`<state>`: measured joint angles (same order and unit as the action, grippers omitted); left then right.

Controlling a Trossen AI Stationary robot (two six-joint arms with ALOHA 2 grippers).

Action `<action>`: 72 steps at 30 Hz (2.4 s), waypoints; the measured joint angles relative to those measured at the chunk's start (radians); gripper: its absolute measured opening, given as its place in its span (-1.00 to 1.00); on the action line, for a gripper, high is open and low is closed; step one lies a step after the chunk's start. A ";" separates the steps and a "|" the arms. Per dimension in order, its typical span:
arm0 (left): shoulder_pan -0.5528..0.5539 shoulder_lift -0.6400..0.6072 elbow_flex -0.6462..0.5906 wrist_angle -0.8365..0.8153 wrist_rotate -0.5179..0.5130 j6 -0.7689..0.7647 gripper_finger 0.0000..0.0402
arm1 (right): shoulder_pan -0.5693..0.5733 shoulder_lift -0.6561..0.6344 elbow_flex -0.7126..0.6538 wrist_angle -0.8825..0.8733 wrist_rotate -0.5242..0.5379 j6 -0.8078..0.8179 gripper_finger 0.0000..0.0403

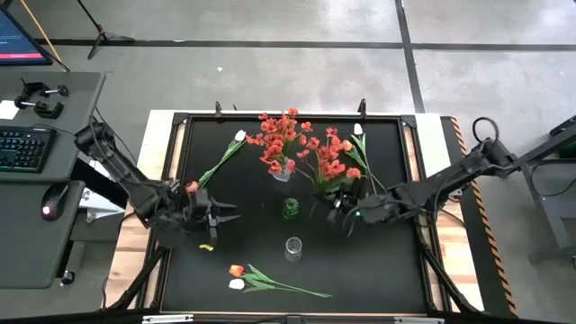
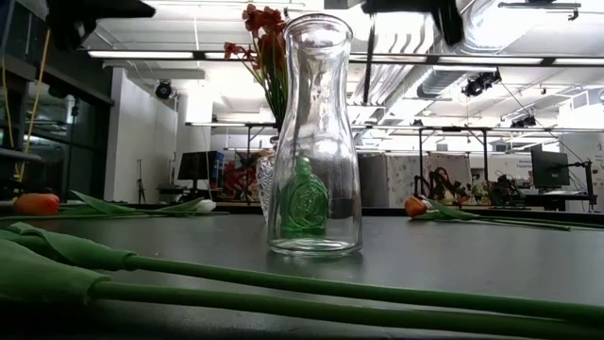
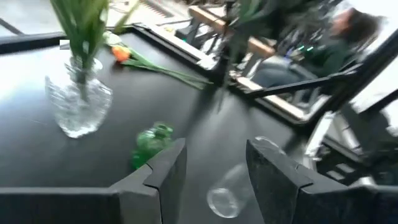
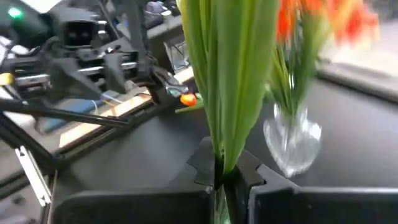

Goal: Sort flowers into vase by color
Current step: Put the orange flowers into the top transparent flower vase

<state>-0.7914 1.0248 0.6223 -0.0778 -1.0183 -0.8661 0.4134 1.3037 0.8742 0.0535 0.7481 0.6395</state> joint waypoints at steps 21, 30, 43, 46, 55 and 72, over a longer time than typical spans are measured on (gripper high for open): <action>0.582 0.003 -0.090 0.542 0.763 0.254 -0.23 | -0.458 0.065 -0.247 0.816 -0.349 -0.389 -1.00; 0.642 -0.011 -0.090 0.549 0.766 0.361 -0.23 | -0.494 0.221 -0.225 0.980 -0.325 -0.377 -1.00; 0.668 -0.083 -0.090 0.541 0.763 0.433 -0.23 | -0.507 0.353 -0.021 0.718 -0.320 -0.465 -1.00; 0.668 -0.096 -0.090 0.541 0.762 0.434 -0.23 | -0.507 0.354 0.001 0.649 -0.322 -0.483 -1.00; 0.668 -0.116 -0.090 0.538 0.762 0.468 -0.23 | -0.499 0.353 0.005 0.577 -0.322 -0.483 -1.00; 0.668 -0.117 -0.090 0.538 0.761 0.478 -0.23 | -0.498 0.223 0.003 0.318 -0.345 -0.480 0.05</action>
<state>-0.1234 0.9081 0.5323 0.4600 -0.2573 -0.3885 -0.0845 1.5267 0.8772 0.3719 0.4032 0.1598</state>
